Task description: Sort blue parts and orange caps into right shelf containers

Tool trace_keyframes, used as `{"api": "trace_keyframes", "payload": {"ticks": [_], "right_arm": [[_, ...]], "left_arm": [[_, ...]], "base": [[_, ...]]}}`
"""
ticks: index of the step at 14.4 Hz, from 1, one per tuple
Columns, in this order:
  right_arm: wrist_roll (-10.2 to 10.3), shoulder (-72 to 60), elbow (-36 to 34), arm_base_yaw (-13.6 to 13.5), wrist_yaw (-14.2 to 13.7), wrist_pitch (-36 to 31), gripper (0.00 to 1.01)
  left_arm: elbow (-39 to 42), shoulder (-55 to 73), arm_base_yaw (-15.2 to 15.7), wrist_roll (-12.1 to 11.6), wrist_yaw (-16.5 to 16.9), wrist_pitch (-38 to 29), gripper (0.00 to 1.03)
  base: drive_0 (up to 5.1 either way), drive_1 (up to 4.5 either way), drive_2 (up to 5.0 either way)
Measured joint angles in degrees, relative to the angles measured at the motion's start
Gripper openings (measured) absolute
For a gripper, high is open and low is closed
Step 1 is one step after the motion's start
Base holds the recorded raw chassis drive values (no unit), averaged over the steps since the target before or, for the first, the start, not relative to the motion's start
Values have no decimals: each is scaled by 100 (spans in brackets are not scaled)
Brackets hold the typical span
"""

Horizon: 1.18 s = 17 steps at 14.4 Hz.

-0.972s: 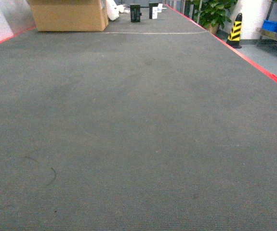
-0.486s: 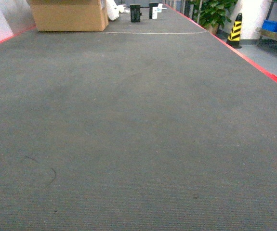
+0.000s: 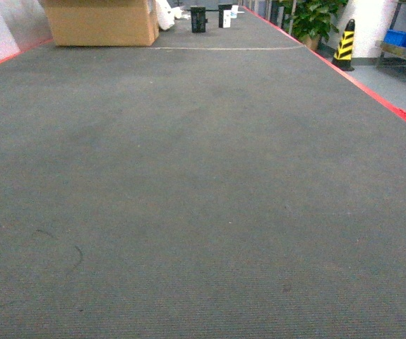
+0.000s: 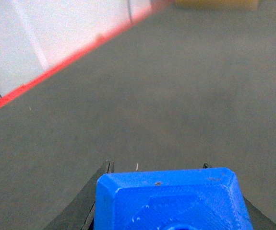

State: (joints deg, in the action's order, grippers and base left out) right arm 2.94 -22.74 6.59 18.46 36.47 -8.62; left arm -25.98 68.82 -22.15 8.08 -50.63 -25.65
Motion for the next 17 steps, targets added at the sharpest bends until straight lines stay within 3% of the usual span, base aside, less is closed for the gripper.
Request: {"api": "trace_keyframes", "payload": {"ticks": [1, 2, 3, 5, 7, 8, 9, 11, 14, 17], "right_arm": [[0, 0, 0, 0, 0, -2, 41], [0, 0, 0, 0, 0, -2, 41], [0, 0, 0, 0, 2, -2, 41], [0, 0, 0, 0, 2, 0, 41], [0, 0, 0, 0, 2, -2, 41], [0, 0, 0, 0, 2, 0, 41], [0, 0, 0, 0, 2, -2, 41], [0, 0, 0, 0, 2, -2, 41], [0, 0, 0, 0, 2, 0, 41], [0, 0, 0, 0, 2, 0, 41]], "left_arm": [[-208, -74, 107, -299, 605, 754, 45], [-514, -122, 168, -828, 1368, 1633, 45], [-487, -146, 227, -1198, 1598, 1878, 45], [-485, -149, 396, -1261, 1294, 1646, 45], [-380, -162, 660, -1259, 678, 1491, 45], [-286, -208, 776, -1222, 461, 1497, 45], [-81, -341, 975, -994, 33, 1541, 45], [109, -505, 1032, -765, -315, 1613, 45], [256, -651, 975, -203, -857, 1882, 45], [295, -682, 863, 125, -1137, 2087, 45]], "base": [[0, 0, 0], [0, 0, 0], [0, 0, 0], [0, 0, 0], [0, 0, 0], [0, 0, 0], [0, 0, 0], [0, 0, 0], [0, 0, 0], [0, 0, 0]]}}
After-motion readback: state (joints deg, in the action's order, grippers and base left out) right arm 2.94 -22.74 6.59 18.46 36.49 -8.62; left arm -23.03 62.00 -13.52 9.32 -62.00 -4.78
